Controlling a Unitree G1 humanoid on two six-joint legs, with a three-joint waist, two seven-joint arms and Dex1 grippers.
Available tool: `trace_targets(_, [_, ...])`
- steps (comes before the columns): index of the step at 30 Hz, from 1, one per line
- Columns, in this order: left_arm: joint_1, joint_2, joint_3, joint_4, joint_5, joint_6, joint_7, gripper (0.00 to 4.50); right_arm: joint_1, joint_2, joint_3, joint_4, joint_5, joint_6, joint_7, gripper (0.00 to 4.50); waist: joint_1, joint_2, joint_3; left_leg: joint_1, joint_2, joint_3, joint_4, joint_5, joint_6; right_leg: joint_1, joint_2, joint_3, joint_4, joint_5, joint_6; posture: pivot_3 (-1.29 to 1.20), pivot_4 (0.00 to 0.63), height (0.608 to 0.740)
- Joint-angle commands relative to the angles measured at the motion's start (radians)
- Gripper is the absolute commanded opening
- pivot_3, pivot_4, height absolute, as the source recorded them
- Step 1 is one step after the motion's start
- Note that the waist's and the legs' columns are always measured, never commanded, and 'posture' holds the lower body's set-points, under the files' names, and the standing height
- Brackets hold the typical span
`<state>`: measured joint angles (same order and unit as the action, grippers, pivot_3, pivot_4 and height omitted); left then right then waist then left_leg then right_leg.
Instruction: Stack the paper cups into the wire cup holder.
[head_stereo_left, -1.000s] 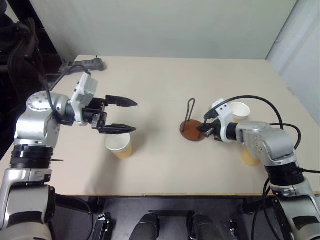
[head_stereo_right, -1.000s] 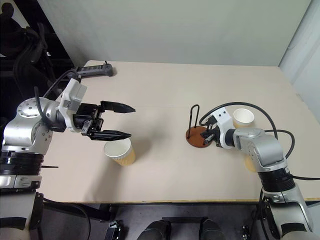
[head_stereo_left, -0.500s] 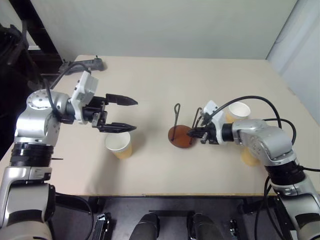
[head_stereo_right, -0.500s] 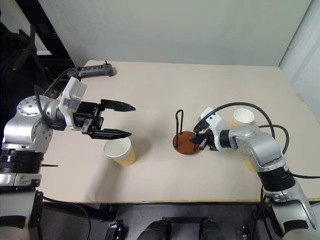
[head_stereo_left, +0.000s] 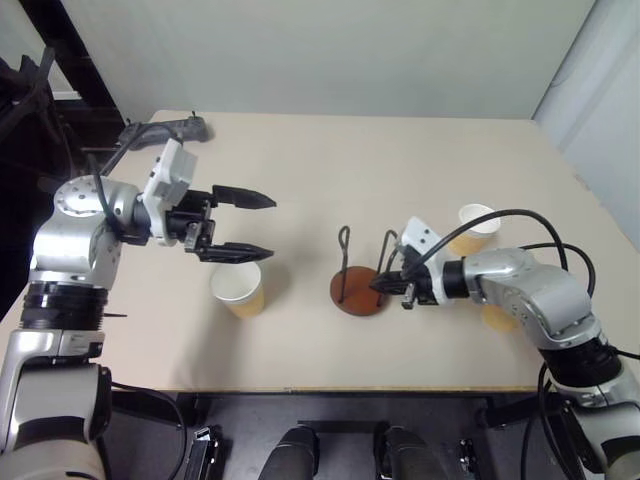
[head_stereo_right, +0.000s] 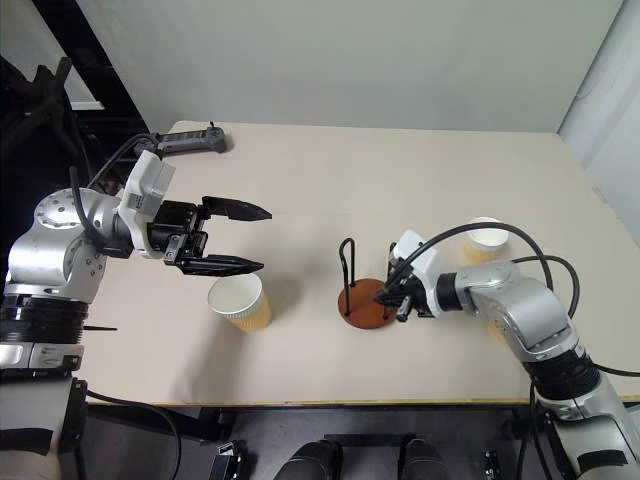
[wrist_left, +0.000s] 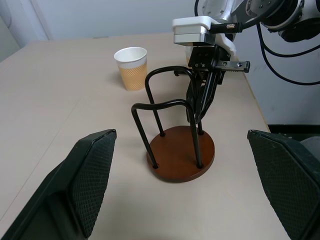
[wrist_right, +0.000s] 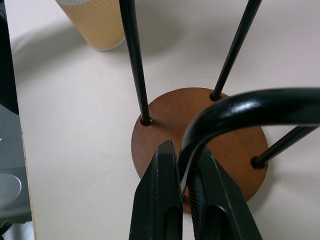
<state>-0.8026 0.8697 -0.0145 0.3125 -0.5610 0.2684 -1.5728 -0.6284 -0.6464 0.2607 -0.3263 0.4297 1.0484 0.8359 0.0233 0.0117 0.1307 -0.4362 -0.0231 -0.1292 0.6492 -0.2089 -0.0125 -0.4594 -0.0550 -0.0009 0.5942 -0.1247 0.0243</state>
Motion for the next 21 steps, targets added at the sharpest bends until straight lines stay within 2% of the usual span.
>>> trace_targets(1, [-0.03, 0.008, 0.013, -0.01, -0.007, -0.011, -0.042, 4.5, -0.003, -0.014, 0.0, -0.038, 0.004, -0.033, 0.019, 0.03, 0.0, 0.0, 0.0, 0.0, 0.0, 0.0, 0.0, 0.0, 0.0, 0.0, 0.0, 0.0, 0.0, 0.0, 0.0, 0.0, 0.15, 0.74])
trace_targets(11, [-0.026, 0.009, 0.02, -0.01, -0.004, -0.015, -0.042, 4.5, 0.007, -0.022, 0.019, -0.044, 0.012, -0.055, 0.048, 0.03, 0.0, 0.0, 0.0, 0.0, 0.0, 0.0, 0.0, 0.0, 0.0, 0.0, 0.0, 0.0, 0.0, 0.0, 0.0, 0.0, 0.15, 0.74])
trace_targets(15, [-0.024, 0.01, 0.019, 0.0, -0.004, -0.025, -0.042, 4.5, 0.009, -0.026, 0.021, -0.046, 0.012, -0.058, 0.055, 1.08, 0.0, 0.0, 0.0, 0.0, 0.0, 0.0, 0.0, 0.0, 0.0, 0.0, 0.0, 0.0, 0.0, 0.0, 0.0, 0.0, 0.15, 0.74])
trace_targets(21, [-0.026, 0.003, 0.018, -0.002, -0.001, -0.027, -0.042, 4.5, 0.012, -0.023, 0.016, -0.049, 0.014, -0.054, 0.052, 3.16, 0.0, 0.0, 0.0, 0.0, 0.0, 0.0, 0.0, 0.0, 0.0, 0.0, 0.0, 0.0, 0.0, 0.0, 0.0, 0.0, 0.15, 0.74])
